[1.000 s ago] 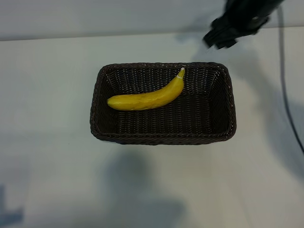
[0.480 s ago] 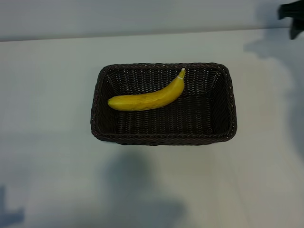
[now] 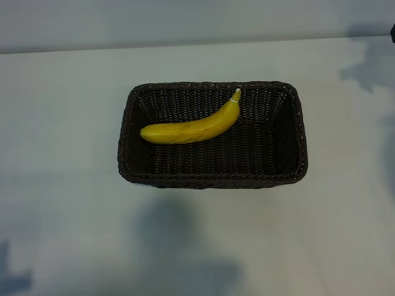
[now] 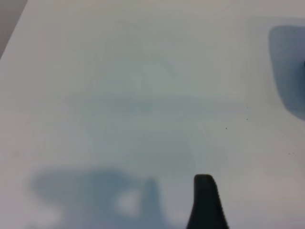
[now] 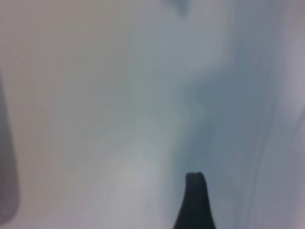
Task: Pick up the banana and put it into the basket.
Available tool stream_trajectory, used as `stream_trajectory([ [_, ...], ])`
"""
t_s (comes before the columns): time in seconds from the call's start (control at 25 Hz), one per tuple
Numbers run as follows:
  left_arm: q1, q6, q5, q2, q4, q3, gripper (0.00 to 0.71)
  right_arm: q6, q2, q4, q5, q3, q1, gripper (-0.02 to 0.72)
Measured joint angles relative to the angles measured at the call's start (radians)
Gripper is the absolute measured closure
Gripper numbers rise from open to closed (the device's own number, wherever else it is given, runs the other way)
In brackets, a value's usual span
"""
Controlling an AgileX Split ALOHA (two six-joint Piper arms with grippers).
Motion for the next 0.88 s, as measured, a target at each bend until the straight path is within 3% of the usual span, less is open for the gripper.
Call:
stream_trajectory([
  [0.12, 0.000, 0.000, 0.000, 0.000, 0.000, 0.000, 0.186, -0.008, -0.031, -0.007, 0.000, 0.057, 0.000, 0.132],
  [0.36, 0.000, -0.001, 0.000, 0.000, 0.000, 0.000, 0.186, 0.018, -0.155, -0.100, 0.000, 0.268, 0.000, 0.132],
  [0.72, 0.000, -0.002, 0.000, 0.000, 0.000, 0.000, 0.186, 0.035, -0.457, -0.094, 0.000, 0.641, 0.000, 0.132],
  [0.88, 0.000, -0.002, 0.000, 0.000, 0.000, 0.000, 0.186, 0.035, -0.677, -0.063, 0.001, 0.795, 0.000, 0.132],
])
